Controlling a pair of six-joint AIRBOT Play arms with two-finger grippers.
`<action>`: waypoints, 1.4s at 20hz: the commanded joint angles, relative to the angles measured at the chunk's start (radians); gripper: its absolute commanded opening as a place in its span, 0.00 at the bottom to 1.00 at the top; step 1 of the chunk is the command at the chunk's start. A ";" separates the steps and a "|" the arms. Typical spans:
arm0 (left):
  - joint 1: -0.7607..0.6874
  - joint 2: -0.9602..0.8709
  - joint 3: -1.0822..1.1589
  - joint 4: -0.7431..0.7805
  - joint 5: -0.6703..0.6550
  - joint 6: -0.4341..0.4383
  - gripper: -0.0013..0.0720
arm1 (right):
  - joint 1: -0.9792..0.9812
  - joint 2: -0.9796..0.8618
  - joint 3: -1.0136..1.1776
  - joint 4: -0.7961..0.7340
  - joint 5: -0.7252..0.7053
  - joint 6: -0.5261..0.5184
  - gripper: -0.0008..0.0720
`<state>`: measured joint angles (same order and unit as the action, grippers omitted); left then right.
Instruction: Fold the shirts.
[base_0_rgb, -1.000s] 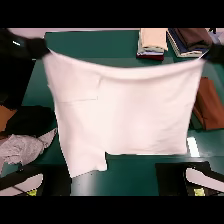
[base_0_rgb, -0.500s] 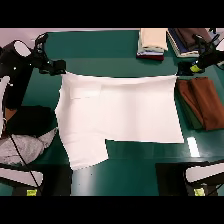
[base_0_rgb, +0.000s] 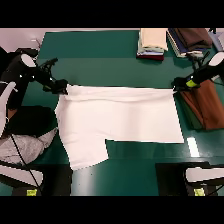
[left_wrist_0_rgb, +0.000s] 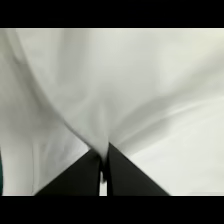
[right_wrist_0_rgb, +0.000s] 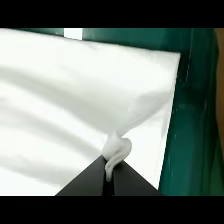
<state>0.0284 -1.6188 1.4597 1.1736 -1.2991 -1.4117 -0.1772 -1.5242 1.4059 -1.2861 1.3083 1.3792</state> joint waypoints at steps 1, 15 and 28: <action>0.000 -0.001 -0.071 0.000 0.004 -0.005 0.06 | -0.001 0.037 -0.123 0.003 -0.047 0.000 0.05; -0.103 0.600 -0.604 0.148 -0.049 -0.188 0.77 | -0.033 0.431 -0.326 0.012 -0.061 0.008 0.60; -0.110 0.802 -1.046 -0.089 0.195 -0.257 0.77 | -0.032 0.465 -0.346 0.064 -0.061 0.007 0.60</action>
<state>-0.0818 -0.8246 0.4400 1.1538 -1.2034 -1.6627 -0.2092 -1.0618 1.0607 -1.2346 1.2411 1.3869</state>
